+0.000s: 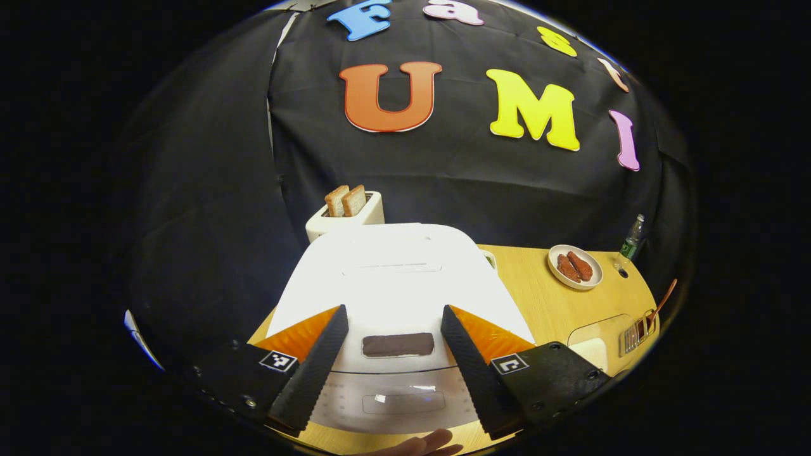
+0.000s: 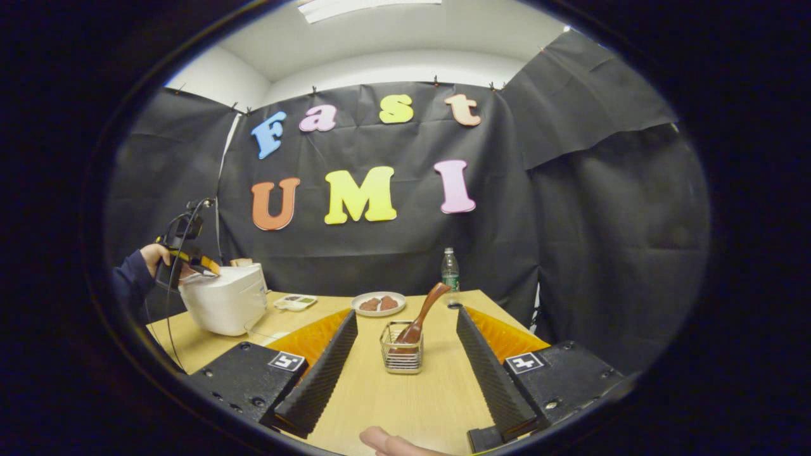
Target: Close the left gripper, press the button to open the rice cooker; take a wooden spoon from the chopstick holder with the right hand, scoop a spoonful of rice and pour it into the rice cooker, then put the wooden spoon back into the chopstick holder.
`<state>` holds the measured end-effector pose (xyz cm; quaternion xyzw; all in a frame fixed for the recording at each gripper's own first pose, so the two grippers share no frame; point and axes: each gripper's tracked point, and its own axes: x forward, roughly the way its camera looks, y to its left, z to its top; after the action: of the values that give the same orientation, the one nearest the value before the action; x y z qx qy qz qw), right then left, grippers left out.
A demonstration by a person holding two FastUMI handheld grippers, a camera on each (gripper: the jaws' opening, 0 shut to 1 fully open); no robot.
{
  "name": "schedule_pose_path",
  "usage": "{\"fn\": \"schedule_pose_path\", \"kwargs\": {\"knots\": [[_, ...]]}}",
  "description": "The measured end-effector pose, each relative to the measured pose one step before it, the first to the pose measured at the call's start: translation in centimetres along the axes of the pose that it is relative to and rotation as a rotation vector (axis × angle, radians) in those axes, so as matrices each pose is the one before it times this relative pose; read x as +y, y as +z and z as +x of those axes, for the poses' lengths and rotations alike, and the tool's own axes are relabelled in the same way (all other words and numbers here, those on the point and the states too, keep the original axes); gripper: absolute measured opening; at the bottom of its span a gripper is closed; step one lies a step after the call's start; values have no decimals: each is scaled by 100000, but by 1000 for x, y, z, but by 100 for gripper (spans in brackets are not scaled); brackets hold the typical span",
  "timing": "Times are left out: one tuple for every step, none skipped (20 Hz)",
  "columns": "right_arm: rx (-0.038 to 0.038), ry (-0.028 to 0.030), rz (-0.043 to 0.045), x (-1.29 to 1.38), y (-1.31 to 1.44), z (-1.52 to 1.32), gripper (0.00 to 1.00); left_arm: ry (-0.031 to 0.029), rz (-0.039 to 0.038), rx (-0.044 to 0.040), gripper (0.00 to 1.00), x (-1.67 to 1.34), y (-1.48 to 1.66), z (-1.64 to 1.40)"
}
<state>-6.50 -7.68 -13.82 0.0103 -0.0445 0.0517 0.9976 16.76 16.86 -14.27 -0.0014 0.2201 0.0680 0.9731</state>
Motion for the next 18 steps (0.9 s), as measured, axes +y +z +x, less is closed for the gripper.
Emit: {"fn": "schedule_pose_path", "kwargs": {"knots": [[-581, 125, -939, 60, -69, 189, 99, -62, -14, -286, 96, -46, -157, -126], [-520, 243, -659, 31, -40, 187, 99, -70, -144, -74, 96, 16, 0, -65], [-524, 543, -357, 167, 4, 169, 99, -231, 199, 329, 96, 4, -143, -55], [-705, 722, 107, 94, -86, 94, 99, -193, -4, 64, 96, 6, 27, -34], [-627, 683, 396, -30, -118, 182, 100, -71, 38, 376, 96, 20, -111, 17], [-462, 457, 650, 10, -124, 204, 99, 106, 3, 616, 96, -55, -17, 110], [87, 357, 895, -110, -335, 412, 99, 66, 727, 200, 96, -4, -14, -38], [1083, 270, 1084, -95, -480, 381, 100, -191, 813, 424, 96, -25, -64, 22], [1483, 426, 1057, 38, -584, 274, 100, -159, -280, -559, 96, 8, 14, -105], [1248, 218, 667, -61, -452, 237, 100, -119, -491, -64, 96, 35, 18, 78], [886, -210, 388, -232, -370, 114, 99, 42, -229, -796, 96, 9, -50, -56], [526, -26, -68, -143, -155, 15, 99, 117, -130, -381, 100, 27, -41, 28], [161, -180, -67, -92, -27, -151, 99, -400, 517, 67, 96, -46, 1, 63], [-304, -10, 70, 3, 105, -282, 99, -1308, -435, -683, 100, 38, 74, -172], [-352, -182, 59, -85, 87, -357, 100, -1064, -2027, -959, 96, -46, 134, -107], [-192, -230, -362, -18, 69, -384, 99, -763, -704, -2050, 96, -11, 297, -151], [-61, -348, -591, -101, 20, -345, 99, -431, -829, -2489, 96, 42, 241, 25], [73, -394, -692, -103, 104, -334, 99, -173, -1824, -1777, 95, 37, 95, 23]]}}
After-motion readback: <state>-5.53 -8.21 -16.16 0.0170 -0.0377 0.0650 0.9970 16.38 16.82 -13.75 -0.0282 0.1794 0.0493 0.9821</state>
